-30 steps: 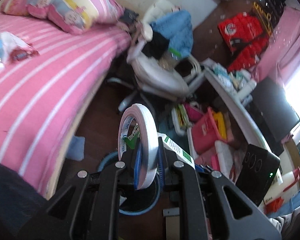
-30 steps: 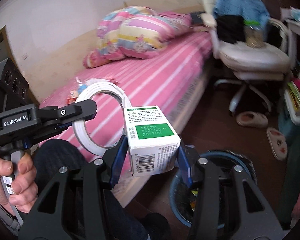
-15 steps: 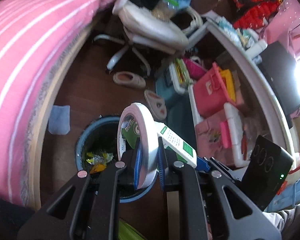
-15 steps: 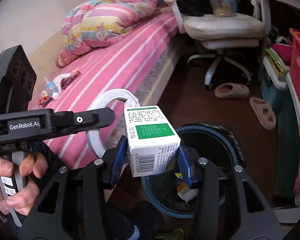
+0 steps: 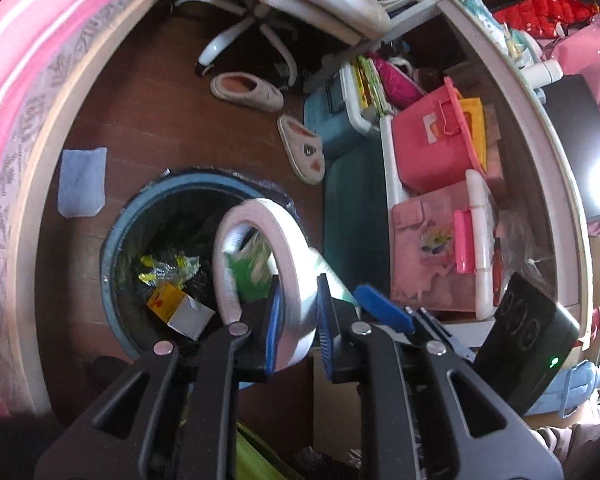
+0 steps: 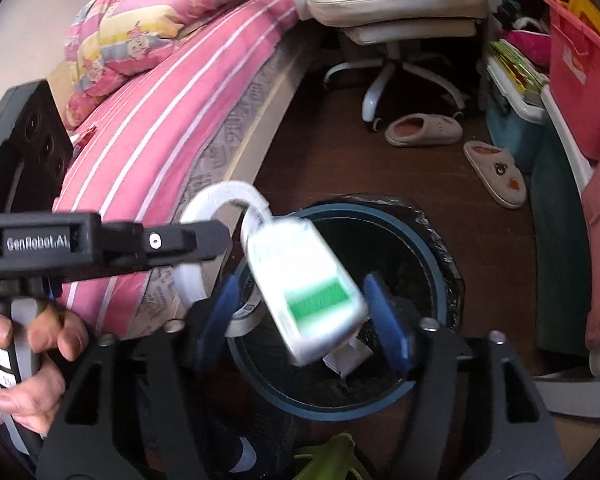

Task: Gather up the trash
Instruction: 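Open both tools to drop the box and tape roll into the bin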

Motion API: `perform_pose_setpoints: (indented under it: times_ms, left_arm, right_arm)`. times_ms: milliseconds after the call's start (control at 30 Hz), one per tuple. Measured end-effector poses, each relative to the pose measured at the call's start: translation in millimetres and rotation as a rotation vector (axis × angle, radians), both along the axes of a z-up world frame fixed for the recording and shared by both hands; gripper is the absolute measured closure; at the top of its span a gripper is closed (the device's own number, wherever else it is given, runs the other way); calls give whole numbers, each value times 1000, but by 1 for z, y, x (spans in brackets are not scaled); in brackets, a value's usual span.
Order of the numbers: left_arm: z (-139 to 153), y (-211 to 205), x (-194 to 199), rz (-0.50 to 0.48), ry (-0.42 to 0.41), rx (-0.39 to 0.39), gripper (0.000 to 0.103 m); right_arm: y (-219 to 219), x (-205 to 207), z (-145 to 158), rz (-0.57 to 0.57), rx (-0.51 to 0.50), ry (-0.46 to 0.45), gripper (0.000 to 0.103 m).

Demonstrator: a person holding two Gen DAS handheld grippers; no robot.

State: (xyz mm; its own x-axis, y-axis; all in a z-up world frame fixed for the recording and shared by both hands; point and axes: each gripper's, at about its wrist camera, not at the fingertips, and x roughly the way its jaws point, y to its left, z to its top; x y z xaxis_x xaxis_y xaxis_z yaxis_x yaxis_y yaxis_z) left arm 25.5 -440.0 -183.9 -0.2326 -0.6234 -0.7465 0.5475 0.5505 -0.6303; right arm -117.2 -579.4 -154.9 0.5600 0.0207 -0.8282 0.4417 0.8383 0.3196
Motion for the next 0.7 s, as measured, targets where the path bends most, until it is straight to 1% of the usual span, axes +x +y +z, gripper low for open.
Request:
perform_pose_setpoints:
  times_ms: [33,67,100,133,167,200,233,300,367,400,467,600,700]
  left_arm:
    - [-1,-1,-1,-5,-2,2,83]
    - [-1,-2,-2,-7,-4,1,72]
    - [0,-2,-3,-2,-6,-4,58]
    - [2,-2,-3,4,-10,-10,52]
    - [3,-1,-2,9,-14,-13,40]
    - [5,1,-2,20,-18,-22,35]
    - [8,2,0,27,-17,-32,33]
    - [12,6,3,51,-18,-49,21]
    - [18,13,7,92,-20,-74,18]
    - [21,17,10,113,-6,-94,17]
    - [23,21,12,127,15,-107,16]
    - [26,21,7,99,19,-115,16]
    - [28,15,0,42,0,-106,16]
  right_arm:
    - [-1,-1,1,-5,-3,-1,29]
    - [-1,-2,1,-9,-10,1,27]
    - [-1,-2,2,-10,-13,1,26]
    - [-2,-2,3,-12,-14,-1,25]
    - [-2,-3,5,-15,-16,-4,24]
    - [-2,-3,6,-18,-18,-6,23]
    - [-2,-3,8,-21,-20,-9,23]
    - [-2,-3,13,-24,-21,-18,21]
    - [0,-3,19,-24,-30,-29,20]
    - [2,-3,24,-18,-38,-39,20]
    - [5,-3,29,-14,-53,-47,19]
    - [12,-5,37,-11,-84,-56,19]
    - [13,-9,39,-20,-91,-49,19]
